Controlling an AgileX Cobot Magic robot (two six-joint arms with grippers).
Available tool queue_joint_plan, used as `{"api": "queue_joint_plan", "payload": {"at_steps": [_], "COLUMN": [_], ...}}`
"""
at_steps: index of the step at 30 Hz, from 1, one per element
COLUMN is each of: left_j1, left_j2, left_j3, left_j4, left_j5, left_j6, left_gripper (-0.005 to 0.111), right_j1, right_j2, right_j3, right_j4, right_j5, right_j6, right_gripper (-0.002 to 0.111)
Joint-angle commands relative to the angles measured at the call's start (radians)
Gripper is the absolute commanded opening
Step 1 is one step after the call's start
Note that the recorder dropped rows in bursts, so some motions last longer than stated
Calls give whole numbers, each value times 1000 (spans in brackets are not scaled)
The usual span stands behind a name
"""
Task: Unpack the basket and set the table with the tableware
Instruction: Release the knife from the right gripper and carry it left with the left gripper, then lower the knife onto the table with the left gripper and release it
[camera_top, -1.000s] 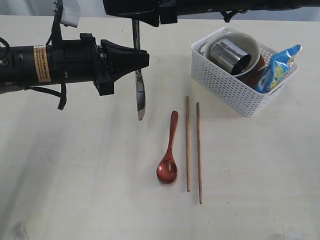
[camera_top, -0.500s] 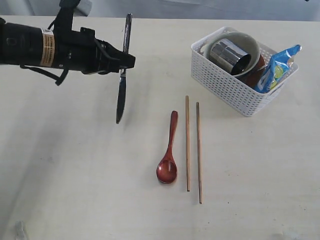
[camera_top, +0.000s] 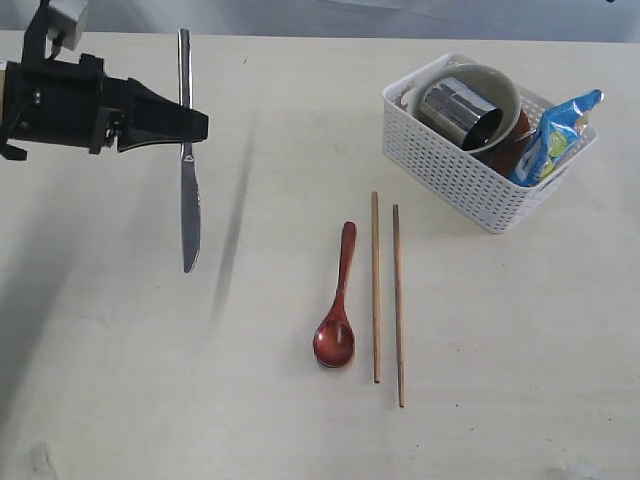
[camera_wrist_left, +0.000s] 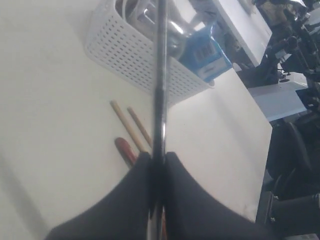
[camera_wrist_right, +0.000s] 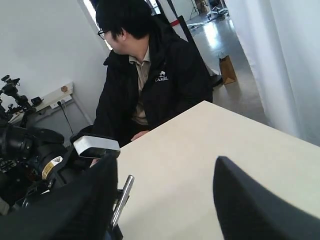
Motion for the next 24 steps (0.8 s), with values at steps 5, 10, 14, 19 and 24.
{"api": "queue_joint_plan", "payload": {"at_steps": [5, 10, 14, 19, 24], "left_j1": [10, 10, 10, 10, 10], "left_j2": [-8, -8, -8, -8, -8], "left_j3": [43, 43, 43, 43, 43], "left_j4": [-1, -3, -5, -5, -5], "left_j5": [-6, -6, -6, -6, -6], "left_j6": [-12, -40, -64, -66, -66], "left_gripper": [0, 0, 0, 0, 0], "right_j1": [-4, -4, -4, -4, -4], "right_j2": [-8, -8, -8, -8, -8], "right_j3": [0, 0, 0, 0, 0], "right_j4": [19, 19, 19, 19, 19], "right_j5": [6, 6, 6, 6, 6], "right_j6": [5, 11, 11, 11, 11], "right_gripper": [55, 55, 55, 55, 55]}}
